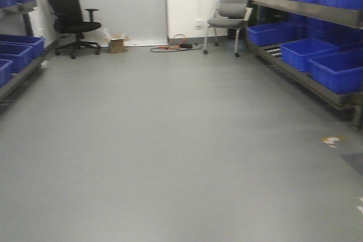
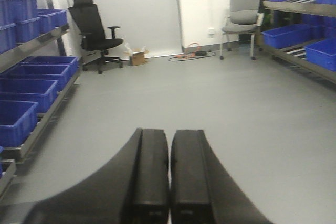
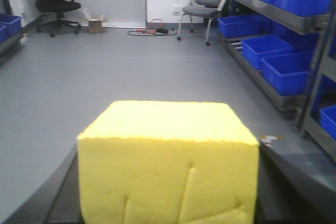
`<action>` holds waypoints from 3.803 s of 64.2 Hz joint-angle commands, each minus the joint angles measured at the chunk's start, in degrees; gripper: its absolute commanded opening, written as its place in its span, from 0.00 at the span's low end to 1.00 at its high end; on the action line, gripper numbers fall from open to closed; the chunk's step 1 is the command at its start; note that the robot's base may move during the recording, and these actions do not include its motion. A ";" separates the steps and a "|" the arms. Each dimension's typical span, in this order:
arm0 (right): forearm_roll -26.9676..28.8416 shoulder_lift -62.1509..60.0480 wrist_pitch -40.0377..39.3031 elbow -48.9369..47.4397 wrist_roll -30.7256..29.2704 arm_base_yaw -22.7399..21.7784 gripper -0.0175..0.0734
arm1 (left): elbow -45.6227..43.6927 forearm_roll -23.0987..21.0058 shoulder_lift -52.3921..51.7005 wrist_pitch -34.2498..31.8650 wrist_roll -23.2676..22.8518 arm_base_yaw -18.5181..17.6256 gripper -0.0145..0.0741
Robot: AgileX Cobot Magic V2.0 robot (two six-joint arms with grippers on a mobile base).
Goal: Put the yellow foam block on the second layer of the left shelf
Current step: 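Drive the base and turn toward the shelf of blue bins, then move the right gripper with the block over a blue bin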
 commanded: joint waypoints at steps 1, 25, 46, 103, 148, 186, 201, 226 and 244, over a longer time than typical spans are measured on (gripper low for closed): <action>0.01 0.60 -5.34 -1.56 -0.23 -0.47 0.75 | 1.51 -0.62 -1.12 -4.73 -0.18 0.05 0.30; 0.01 0.60 -5.34 -1.56 -0.23 -0.47 0.75 | 1.51 -0.62 -1.12 -4.73 -0.18 0.05 0.30; 0.01 0.60 -5.34 -1.56 -0.23 -0.47 0.75 | 1.51 -0.62 -1.12 -4.73 -0.18 0.05 0.30; 0.01 0.60 -5.34 -1.56 -0.23 -0.47 0.75 | 1.51 -0.62 -1.12 -4.73 -0.18 0.05 0.30; 0.01 0.60 -5.34 -1.56 -0.23 -0.47 0.75 | 1.51 -0.62 -1.12 -4.73 -0.18 0.05 0.30; 0.01 0.59 -5.79 -1.56 -0.23 -0.47 0.75 | 1.51 -0.62 -1.12 -4.73 -0.18 0.05 0.30; 0.01 1.00 -7.69 -1.94 -0.23 -0.47 0.75 | 1.51 -0.62 -1.12 -4.73 -0.18 0.05 0.30; -0.01 19.53 -12.99 -9.98 -0.64 -0.47 0.75 | 1.51 -0.62 -1.12 -4.73 -0.18 0.05 0.30; -0.01 35.65 -16.94 -16.25 -0.64 -0.47 0.75 | 1.51 -0.62 -1.12 -4.73 -0.18 0.05 0.30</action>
